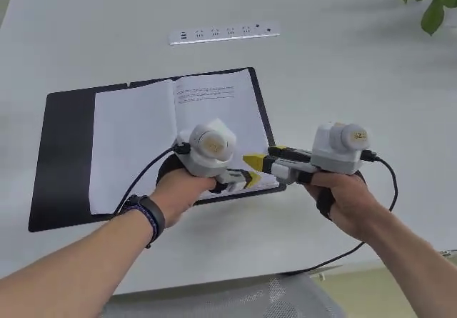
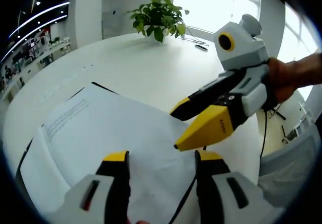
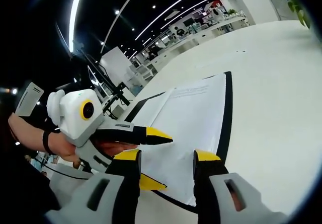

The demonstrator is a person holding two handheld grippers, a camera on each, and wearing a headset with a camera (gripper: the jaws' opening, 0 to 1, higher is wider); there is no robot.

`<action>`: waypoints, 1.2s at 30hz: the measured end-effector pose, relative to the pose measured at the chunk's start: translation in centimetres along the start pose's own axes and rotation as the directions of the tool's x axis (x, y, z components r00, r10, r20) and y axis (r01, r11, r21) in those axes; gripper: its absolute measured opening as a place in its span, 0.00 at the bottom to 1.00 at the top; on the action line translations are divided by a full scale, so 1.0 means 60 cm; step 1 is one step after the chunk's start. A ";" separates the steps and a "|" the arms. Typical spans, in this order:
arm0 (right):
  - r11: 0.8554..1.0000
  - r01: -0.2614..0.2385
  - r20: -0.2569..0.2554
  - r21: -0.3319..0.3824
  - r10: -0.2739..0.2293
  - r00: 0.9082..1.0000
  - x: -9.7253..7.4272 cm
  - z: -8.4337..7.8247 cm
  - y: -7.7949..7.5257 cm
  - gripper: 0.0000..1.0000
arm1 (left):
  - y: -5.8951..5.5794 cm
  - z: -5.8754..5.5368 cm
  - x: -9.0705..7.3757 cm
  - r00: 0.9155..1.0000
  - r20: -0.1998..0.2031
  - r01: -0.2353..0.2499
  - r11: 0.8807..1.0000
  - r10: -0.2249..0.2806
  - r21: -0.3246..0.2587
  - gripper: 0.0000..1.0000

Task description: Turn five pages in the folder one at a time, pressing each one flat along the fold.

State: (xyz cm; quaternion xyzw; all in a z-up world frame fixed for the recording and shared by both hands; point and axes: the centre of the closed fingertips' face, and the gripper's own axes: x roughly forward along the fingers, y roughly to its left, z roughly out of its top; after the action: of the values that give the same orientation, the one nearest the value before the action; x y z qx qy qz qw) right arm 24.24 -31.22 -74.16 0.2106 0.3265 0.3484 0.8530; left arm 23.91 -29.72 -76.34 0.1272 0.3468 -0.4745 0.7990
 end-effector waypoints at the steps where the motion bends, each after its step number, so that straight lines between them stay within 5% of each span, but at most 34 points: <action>1: 1.000 0.001 0.003 0.006 -0.001 1.000 -0.004 -0.003 0.002 0.37 | -0.001 -0.002 -0.004 1.000 0.001 0.001 1.000 -0.001 -0.001 0.52; 15: 0.998 0.041 0.021 0.041 -0.042 0.999 -0.010 -0.021 -0.001 0.10 | 0.007 -0.023 -0.062 0.997 0.032 -0.072 0.993 0.075 -0.095 0.58; 19: 0.998 0.043 0.025 0.042 -0.044 0.999 -0.007 -0.019 0.003 0.08 | 0.016 -0.024 -0.090 0.990 0.069 -0.111 0.979 0.124 -0.171 0.59; 25: 0.997 0.051 0.034 0.056 -0.053 0.998 -0.003 -0.014 0.009 0.02 | 0.034 -0.043 -0.127 0.983 0.052 -0.166 0.970 0.178 -0.175 0.59; 36: 0.995 0.045 0.057 0.089 -0.050 0.997 0.003 -0.008 0.025 0.00 | 0.066 -0.058 -0.187 0.960 0.089 -0.235 0.939 0.264 -0.253 0.58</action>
State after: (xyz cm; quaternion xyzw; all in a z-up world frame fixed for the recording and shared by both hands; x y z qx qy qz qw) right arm 23.28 -30.00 -73.68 0.2500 0.3210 0.3069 0.8604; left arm 22.31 -18.29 -71.77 0.0437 0.3332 -0.3306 0.8819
